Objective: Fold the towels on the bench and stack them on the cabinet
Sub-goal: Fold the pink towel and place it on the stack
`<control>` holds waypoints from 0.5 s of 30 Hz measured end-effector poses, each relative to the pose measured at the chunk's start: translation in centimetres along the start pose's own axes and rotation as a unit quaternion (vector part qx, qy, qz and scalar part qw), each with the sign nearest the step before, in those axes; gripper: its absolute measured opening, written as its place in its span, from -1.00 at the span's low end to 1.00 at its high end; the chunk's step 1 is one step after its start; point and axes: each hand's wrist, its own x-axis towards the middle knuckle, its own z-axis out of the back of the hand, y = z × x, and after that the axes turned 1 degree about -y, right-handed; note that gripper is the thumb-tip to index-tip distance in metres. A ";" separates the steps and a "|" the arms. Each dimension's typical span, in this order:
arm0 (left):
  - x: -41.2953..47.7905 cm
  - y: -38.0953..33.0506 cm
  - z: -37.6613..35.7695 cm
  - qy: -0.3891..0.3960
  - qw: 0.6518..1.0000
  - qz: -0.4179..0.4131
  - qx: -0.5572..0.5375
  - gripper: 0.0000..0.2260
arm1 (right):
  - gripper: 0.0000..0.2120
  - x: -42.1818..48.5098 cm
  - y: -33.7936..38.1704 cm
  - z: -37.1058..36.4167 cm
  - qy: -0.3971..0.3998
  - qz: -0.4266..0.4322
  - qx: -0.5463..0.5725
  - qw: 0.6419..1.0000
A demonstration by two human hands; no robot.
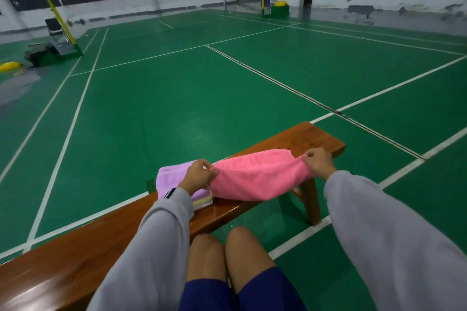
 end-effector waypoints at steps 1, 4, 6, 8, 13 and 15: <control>0.3 -0.2 -0.2 -0.019 1.000 -0.003 0.000 -0.85 | -0.87 0.5 0.3 0.0 -0.004 0.003 -0.003 1.000; 1.7 -0.9 -0.6 -0.063 0.998 -0.014 0.007 -0.87 | -0.87 2.2 1.2 0.2 -0.013 0.017 -0.032 0.999; 3.1 -1.1 -0.7 -0.079 0.996 -0.019 0.025 -0.89 | -0.87 3.3 1.8 0.2 -0.019 0.026 -0.057 0.998; 4.6 -1.0 -0.8 -0.088 0.995 -0.021 0.046 -0.89 | -0.87 4.3 2.1 0.0 -0.026 0.036 -0.093 0.995; 8.8 0.1 -0.9 -0.101 0.992 -0.009 0.079 -0.88 | -0.85 7.5 2.4 -0.9 -0.054 0.038 -0.171 0.983; 11.4 1.5 -0.8 -0.105 0.991 -0.002 0.087 -0.84 | -0.84 8.8 2.5 -1.3 -0.060 0.038 -0.184 0.980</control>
